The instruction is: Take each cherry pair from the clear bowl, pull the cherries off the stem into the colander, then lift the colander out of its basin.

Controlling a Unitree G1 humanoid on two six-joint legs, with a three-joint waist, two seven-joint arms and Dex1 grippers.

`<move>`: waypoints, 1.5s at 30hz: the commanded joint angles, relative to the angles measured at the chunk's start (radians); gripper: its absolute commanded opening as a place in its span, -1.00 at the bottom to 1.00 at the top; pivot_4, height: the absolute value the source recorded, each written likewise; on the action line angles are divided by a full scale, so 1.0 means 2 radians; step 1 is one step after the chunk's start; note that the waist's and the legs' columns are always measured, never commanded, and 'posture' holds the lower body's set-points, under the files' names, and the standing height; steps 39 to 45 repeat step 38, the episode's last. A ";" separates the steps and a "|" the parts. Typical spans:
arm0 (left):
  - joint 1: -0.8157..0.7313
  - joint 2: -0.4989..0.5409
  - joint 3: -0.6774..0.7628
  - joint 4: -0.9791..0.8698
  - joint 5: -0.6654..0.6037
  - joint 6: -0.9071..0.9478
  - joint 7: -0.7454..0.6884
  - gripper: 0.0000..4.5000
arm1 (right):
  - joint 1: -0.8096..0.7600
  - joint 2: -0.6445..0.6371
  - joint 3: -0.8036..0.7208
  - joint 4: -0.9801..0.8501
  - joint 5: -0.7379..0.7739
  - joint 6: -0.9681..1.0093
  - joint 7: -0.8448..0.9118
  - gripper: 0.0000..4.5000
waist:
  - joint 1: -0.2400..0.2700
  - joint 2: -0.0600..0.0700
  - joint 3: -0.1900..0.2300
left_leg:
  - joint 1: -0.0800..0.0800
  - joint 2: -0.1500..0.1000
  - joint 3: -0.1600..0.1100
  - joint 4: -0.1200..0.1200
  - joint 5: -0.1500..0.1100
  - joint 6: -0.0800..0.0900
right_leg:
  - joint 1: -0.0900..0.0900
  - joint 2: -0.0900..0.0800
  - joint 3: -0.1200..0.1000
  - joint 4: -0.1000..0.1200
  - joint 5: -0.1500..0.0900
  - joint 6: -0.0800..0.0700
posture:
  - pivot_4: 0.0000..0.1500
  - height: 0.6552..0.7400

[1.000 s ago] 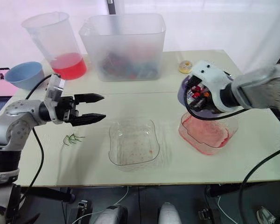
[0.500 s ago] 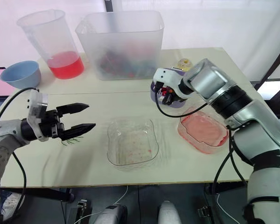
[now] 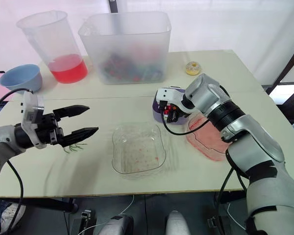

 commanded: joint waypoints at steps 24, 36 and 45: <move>-0.058 0.049 -0.036 0.220 0.101 -0.097 -0.062 1.00 | 0.307 -0.193 -0.544 -0.219 0.129 -0.051 -0.027 0.96 | 0.013 0.000 0.000 | 0.000 -0.002 0.003 0.000 0.000 0.000 | 0.000 -0.001 -0.001 0.000 0.000 0.000 | 1.00 1.00; -0.018 0.078 -0.010 0.330 0.142 -0.189 -0.127 1.00 | 0.543 -0.207 -0.710 -0.177 0.163 -0.159 -0.037 0.96 | 0.010 0.001 0.000 | 0.003 -0.001 0.004 0.000 0.000 0.000 | 0.003 -0.001 0.000 0.001 0.000 0.000 | 1.00 1.00; -0.020 0.071 -0.008 0.332 0.132 -0.184 -0.130 1.00 | 0.551 -0.205 -0.711 -0.184 0.172 -0.161 -0.045 0.96 | 0.010 0.001 0.000 | 0.003 -0.001 0.004 0.000 0.000 0.000 | 0.003 -0.001 0.000 0.001 0.000 0.000 | 1.00 1.00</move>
